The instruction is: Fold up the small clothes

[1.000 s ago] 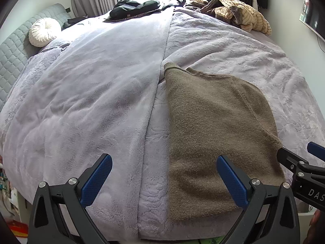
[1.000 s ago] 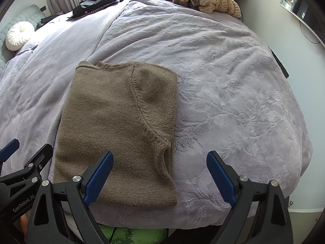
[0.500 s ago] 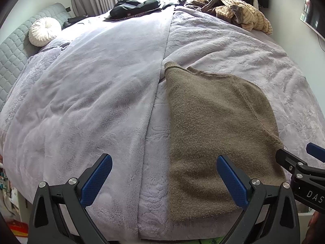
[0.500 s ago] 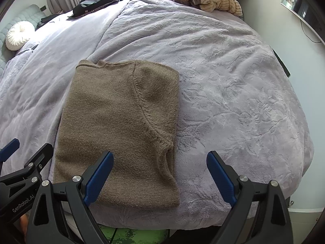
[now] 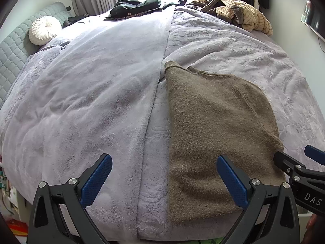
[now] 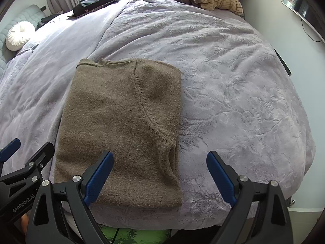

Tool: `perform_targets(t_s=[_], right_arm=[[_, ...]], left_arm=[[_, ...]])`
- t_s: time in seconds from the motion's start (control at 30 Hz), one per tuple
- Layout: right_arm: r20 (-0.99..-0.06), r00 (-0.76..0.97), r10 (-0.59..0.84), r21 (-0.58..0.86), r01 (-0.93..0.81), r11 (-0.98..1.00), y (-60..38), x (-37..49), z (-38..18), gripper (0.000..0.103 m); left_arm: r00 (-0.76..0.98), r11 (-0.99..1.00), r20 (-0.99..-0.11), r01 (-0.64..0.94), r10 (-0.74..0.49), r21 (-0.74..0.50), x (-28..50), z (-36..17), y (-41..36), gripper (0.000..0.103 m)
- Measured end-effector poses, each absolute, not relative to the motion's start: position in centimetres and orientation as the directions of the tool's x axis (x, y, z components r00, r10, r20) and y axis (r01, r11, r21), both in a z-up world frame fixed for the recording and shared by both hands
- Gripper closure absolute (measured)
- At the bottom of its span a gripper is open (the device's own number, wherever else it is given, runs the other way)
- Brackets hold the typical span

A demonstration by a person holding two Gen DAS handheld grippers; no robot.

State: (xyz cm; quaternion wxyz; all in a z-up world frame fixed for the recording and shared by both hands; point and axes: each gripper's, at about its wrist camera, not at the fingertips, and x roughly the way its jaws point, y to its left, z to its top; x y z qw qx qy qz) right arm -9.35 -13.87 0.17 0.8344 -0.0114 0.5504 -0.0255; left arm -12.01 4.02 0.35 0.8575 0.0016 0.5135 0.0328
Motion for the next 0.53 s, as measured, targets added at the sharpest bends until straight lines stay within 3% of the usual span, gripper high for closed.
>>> perform_targets(t_s=[0.53], right_arm=[[-0.922,0.384,-0.055,-0.046,0.033,0.998,-14.32,-9.09,-0.20,0.009]], left_arm=[[0.475,0.999,-0.879,-0.036,0.037,0.022,-12.06,0.28,3.48,0.000]])
